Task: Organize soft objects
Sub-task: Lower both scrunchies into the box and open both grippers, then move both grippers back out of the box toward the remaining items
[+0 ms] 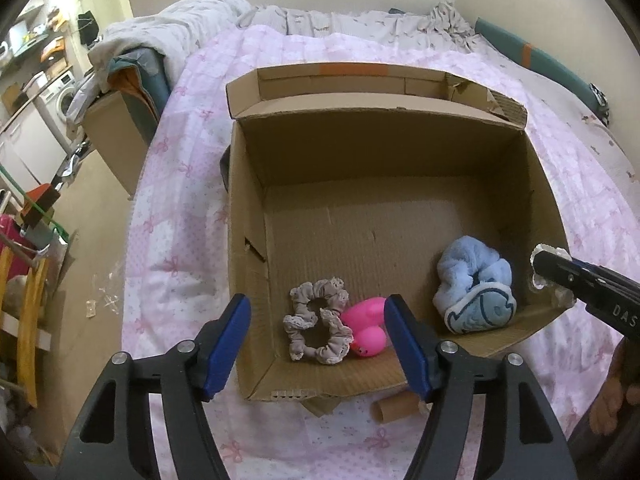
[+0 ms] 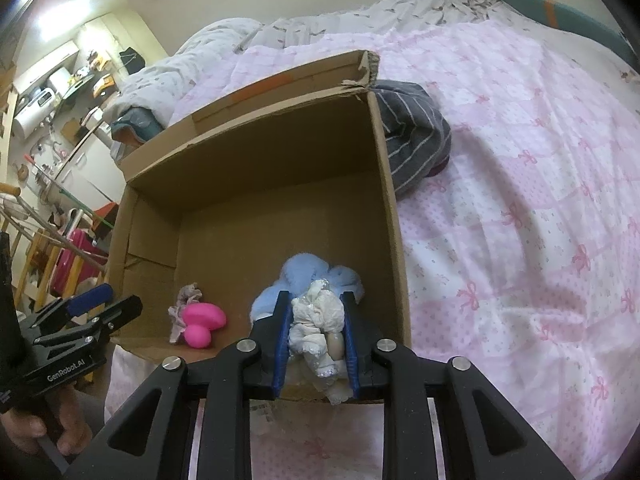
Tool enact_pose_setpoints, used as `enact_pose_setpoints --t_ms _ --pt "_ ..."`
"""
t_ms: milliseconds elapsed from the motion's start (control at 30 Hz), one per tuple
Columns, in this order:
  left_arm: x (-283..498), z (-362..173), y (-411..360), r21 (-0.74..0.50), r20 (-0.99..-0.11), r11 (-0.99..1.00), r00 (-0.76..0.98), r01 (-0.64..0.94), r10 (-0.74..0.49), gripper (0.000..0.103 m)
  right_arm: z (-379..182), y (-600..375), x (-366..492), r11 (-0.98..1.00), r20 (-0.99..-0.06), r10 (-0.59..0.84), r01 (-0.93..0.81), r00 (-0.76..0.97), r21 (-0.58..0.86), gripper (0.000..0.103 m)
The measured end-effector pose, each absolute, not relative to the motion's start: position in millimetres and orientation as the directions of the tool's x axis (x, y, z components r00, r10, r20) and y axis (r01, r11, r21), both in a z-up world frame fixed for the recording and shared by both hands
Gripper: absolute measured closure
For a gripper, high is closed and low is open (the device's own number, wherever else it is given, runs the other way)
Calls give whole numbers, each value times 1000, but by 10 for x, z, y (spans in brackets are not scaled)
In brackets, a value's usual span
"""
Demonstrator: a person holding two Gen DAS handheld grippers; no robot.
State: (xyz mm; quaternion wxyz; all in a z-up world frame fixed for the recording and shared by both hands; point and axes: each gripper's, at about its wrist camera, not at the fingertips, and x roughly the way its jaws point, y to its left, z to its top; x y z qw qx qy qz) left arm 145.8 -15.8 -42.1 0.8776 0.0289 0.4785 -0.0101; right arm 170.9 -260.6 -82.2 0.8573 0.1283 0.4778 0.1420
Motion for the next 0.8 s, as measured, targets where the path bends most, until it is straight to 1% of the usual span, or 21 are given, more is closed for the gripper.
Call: enact_pose_setpoints --t_ms 33,100,133,200,267,500,600,733,800 --pt "1447 -399 -156 44 -836 998 549 43 13 37 -806 -2595 1696 926 -779 368 -124 507 357 72" --pt "1419 -357 -151 45 -828 998 561 42 14 37 -776 -2585 1678 925 -773 371 -128 515 358 43" --pt "1408 -341 -150 45 -825 998 566 41 14 37 -761 -2587 1672 925 -769 369 -126 523 359 22" --pt "1378 -300 -144 55 -816 998 578 34 25 37 -701 -2606 1627 922 -742 370 -124 558 367 20" --pt "1343 -254 -141 64 -806 998 591 30 34 37 -671 -2603 1618 921 -739 373 -127 561 368 15" --pt "1201 -155 -84 53 -791 999 610 6 39 37 -607 -2573 1545 925 -739 366 -139 566 352 15" --pt "1093 -74 -25 44 -758 998 650 -33 55 37 -572 -2576 1486 926 -734 364 -139 574 351 15" --pt "973 29 81 6 -728 999 685 -51 39 37 -510 -2588 1375 925 -724 364 -137 587 354 15" --pt "937 28 114 -4 -737 998 675 -56 34 37 -487 -2601 1306 922 -715 370 -136 593 363 15"
